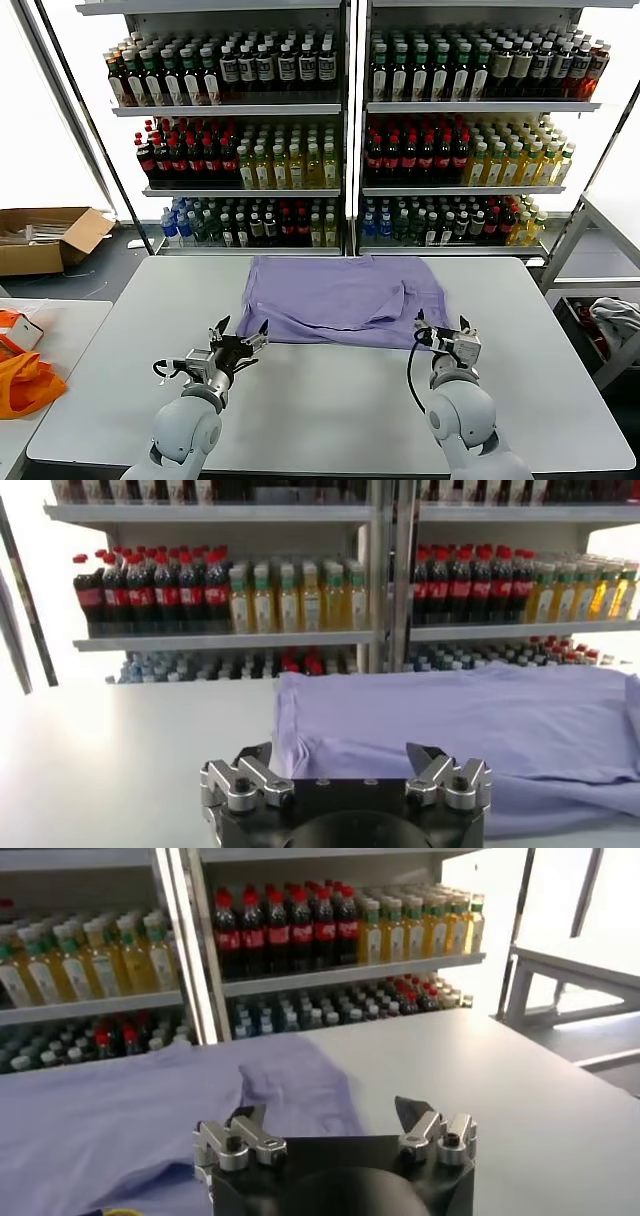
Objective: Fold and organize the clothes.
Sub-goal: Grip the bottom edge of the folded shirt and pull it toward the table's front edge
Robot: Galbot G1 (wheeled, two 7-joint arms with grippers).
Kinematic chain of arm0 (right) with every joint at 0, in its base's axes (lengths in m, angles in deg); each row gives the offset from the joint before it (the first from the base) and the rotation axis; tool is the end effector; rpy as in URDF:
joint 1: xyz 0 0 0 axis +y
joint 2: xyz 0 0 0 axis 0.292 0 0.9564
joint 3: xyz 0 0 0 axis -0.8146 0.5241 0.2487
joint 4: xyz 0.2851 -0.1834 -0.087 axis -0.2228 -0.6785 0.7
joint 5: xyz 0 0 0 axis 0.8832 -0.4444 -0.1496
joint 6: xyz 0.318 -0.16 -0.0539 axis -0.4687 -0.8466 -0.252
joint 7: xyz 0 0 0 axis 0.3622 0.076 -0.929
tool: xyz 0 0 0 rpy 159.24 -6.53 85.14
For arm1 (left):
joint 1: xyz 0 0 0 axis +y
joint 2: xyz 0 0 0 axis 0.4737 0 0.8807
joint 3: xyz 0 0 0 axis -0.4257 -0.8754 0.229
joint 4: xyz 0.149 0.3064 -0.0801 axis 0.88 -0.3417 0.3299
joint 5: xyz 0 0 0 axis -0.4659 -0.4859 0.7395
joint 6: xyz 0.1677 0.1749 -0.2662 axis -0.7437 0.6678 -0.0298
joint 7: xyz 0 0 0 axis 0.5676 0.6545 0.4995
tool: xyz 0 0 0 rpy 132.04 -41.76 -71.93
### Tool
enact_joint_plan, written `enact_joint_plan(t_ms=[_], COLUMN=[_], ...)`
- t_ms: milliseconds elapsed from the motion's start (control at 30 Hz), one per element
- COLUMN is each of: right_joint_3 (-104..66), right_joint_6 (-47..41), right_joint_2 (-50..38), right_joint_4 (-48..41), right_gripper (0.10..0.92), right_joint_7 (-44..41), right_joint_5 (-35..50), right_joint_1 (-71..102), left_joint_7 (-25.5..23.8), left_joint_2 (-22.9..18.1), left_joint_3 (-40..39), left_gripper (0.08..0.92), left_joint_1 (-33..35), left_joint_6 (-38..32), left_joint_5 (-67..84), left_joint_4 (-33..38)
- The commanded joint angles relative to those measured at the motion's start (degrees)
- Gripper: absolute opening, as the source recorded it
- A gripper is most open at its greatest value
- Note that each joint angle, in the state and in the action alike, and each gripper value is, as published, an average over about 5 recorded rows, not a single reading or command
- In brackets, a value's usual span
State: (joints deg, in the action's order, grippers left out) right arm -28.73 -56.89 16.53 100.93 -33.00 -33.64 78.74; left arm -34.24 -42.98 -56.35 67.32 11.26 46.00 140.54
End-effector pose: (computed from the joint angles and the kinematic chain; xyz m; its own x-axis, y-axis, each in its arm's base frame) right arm 0.3111 -0.0119 -0.2689 -0.8856 0.2336 0.4015 0.2506 0.9680 -0.0105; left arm 0.3153 0.0181 -0.3093 -0.9296 0.1269 0.3460 0.1349 0.9909 -0.0010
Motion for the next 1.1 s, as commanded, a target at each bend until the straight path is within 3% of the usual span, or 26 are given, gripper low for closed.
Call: enact_joint_plan(t_ms=[33, 733, 900, 1100], right_joint_3=[-2.0, 0.6, 0.5, 1.0], right_joint_6=[-1.4, -1.4, -1.4, -1.4], right_joint_2=[-1.0, -0.8, -0.1, -0.2], right_joint_4=[0.0, -5.2, -6.2, -5.9], right_gripper=[0.823, 0.817, 0.715, 0.55], right_joint_7=[-0.3, -1.9, -2.9, -4.0], right_joint_5=[0.5, -0.6, -1.3, -2.0], right_joint_1=[2.4, 0.4, 0.5, 1.4], left_joint_7=[0.3, 0.6, 0.7, 0.6], left_joint_2=[0.4, 0.2, 0.3, 0.7], left_joint_3=[-0.1, -0.2, -0.5, -0.9], left_gripper=[0.823, 0.823, 0.815, 0.672], left_joint_1=[-0.3, -1.4, -1.2, -0.6], left_joint_6=[2.1, 0.8, 0.9, 1.0], left_joint_5=[0.9, 1.2, 1.0, 0.9], left_joint_4=[-1.8, -6.5, -6.3, -5.4])
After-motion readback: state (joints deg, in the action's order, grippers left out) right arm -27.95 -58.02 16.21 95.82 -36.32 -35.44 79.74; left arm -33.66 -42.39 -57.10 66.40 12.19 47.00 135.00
